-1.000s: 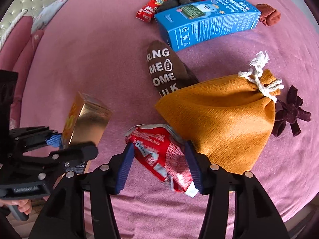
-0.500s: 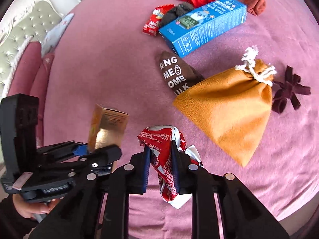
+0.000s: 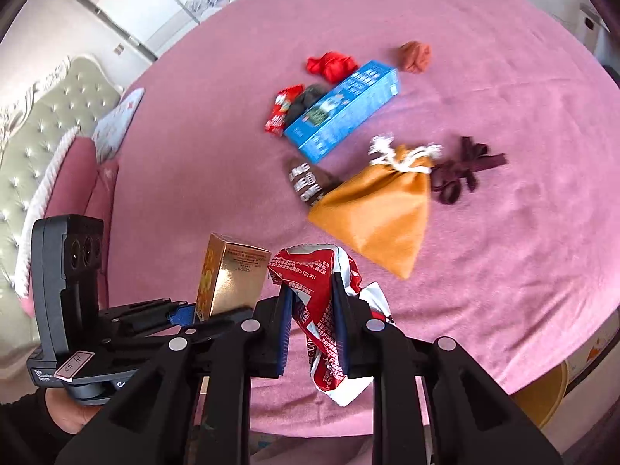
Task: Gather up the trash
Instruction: 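Carry the gold box and red wrapper over the yellow bucket with both grippers, then open both grippers to drop the box and wrapper into the bucket, then move both grippers back over the bed toward the remaining items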
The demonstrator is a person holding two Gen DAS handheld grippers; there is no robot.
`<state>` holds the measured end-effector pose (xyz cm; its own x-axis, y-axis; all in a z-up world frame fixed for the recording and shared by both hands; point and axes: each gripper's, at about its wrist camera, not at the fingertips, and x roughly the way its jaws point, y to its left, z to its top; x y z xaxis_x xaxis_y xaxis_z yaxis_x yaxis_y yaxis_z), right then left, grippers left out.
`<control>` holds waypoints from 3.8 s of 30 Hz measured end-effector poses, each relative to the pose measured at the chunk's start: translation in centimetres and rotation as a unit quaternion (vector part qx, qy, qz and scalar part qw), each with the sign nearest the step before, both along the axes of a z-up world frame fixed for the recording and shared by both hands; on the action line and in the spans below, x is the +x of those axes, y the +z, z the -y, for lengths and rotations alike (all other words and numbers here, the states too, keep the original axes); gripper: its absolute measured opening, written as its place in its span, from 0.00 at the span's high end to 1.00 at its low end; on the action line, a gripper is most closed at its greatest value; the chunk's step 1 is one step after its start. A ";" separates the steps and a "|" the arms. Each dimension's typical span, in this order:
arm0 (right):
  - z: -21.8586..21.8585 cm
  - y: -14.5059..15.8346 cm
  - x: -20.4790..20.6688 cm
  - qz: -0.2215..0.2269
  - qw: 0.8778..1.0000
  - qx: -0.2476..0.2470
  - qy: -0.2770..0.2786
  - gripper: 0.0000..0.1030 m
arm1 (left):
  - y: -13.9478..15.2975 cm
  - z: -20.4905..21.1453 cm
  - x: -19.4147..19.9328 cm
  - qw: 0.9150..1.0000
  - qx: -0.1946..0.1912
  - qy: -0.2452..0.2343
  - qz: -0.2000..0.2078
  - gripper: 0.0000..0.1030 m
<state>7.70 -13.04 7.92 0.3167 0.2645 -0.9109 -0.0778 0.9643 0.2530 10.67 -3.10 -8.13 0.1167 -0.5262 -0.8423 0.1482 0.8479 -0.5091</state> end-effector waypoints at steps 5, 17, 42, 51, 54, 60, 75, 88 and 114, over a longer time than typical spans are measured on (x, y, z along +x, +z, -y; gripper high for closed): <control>5.5 2.0 -2.5 0.014 0.999 0.000 -0.046 0.82 | 0.8 6.6 -0.4 0.999 0.004 -0.051 0.003 0.62; 25.0 3.0 -13.1 0.008 0.977 -0.005 -0.212 0.82 | -0.9 27.3 -4.5 0.980 0.005 -0.196 -0.022 0.62; 41.7 -4.9 -28.1 -0.054 0.922 0.062 -0.378 0.77 | -10.5 49.7 -15.0 0.927 0.076 -0.358 -0.083 0.61; 42.8 -6.5 -28.9 -0.077 0.917 0.060 -0.386 0.69 | -11.8 50.1 -14.9 0.927 0.116 -0.349 -0.079 0.18; 42.8 -6.7 -29.1 -0.080 0.917 0.058 -0.387 0.69 | -11.9 50.0 -15.4 0.921 0.118 -0.363 -0.081 0.18; 42.8 -6.7 -28.8 -0.084 0.917 0.056 -0.386 0.69 | -11.8 49.8 -15.5 0.923 0.109 -0.359 -0.084 0.18; 38.1 -2.6 -22.8 -0.064 0.945 0.028 -0.320 0.69 | -6.9 44.4 -11.0 0.949 0.077 -0.302 -0.049 0.18; 22.4 0.2 -10.7 -0.038 0.984 0.023 -0.173 0.69 | -1.5 25.5 -3.6 0.986 0.081 -0.148 -0.006 0.18; 9.1 -0.8 8.0 -0.033 0.999 0.010 -0.034 0.69 | 2.3 7.5 13.4 0.989 0.131 0.007 0.069 0.18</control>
<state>15.67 -22.10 7.10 0.2740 0.2628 -0.9251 0.0057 0.9615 0.2748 24.10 -10.63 -5.79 0.2455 -0.2886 -0.9254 0.1884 0.9507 -0.2465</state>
